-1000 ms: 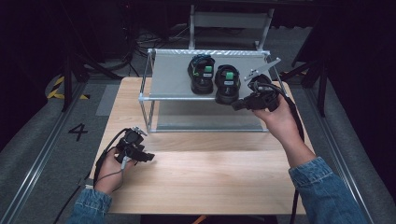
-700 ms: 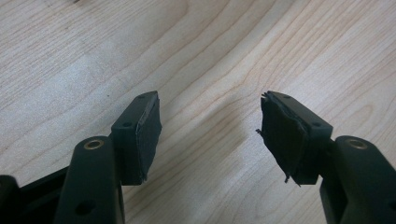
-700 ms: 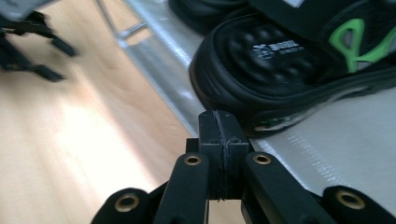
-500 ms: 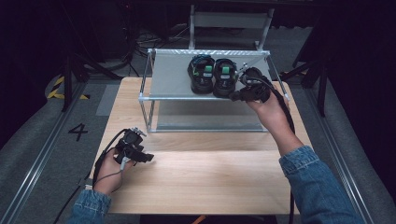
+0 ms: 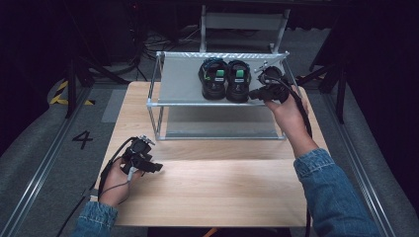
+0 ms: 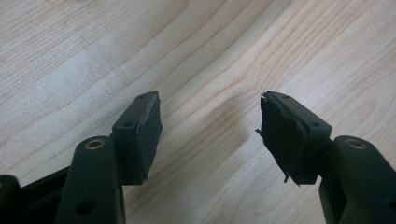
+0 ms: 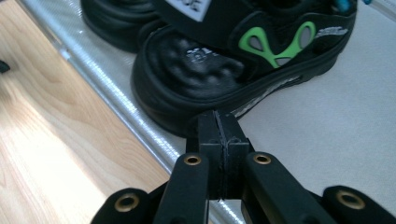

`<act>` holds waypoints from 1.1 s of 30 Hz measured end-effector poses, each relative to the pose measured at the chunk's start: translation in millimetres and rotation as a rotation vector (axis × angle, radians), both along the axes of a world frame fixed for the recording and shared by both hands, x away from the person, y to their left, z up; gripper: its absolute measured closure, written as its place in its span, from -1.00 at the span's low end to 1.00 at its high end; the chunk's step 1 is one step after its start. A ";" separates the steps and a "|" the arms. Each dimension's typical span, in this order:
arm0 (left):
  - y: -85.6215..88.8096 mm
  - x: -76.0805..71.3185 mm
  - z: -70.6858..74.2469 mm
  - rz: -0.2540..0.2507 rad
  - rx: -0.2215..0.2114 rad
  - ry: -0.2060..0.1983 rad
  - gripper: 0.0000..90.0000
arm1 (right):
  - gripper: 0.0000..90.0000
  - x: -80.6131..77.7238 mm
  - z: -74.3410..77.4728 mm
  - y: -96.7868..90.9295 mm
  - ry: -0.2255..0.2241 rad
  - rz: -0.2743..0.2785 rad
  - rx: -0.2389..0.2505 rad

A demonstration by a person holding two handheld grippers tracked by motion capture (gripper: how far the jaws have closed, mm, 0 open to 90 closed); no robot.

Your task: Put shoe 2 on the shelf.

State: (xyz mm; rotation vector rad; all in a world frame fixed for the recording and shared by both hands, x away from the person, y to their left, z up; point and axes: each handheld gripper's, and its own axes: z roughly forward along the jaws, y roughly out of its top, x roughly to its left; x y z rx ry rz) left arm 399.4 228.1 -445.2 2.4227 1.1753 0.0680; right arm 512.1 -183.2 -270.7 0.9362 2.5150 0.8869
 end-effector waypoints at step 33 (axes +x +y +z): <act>20.2 -13.9 23.6 0.071 -0.066 -0.071 -0.48 | 0.05 -99.3 8.1 -98.1 -0.010 0.008 0.154</act>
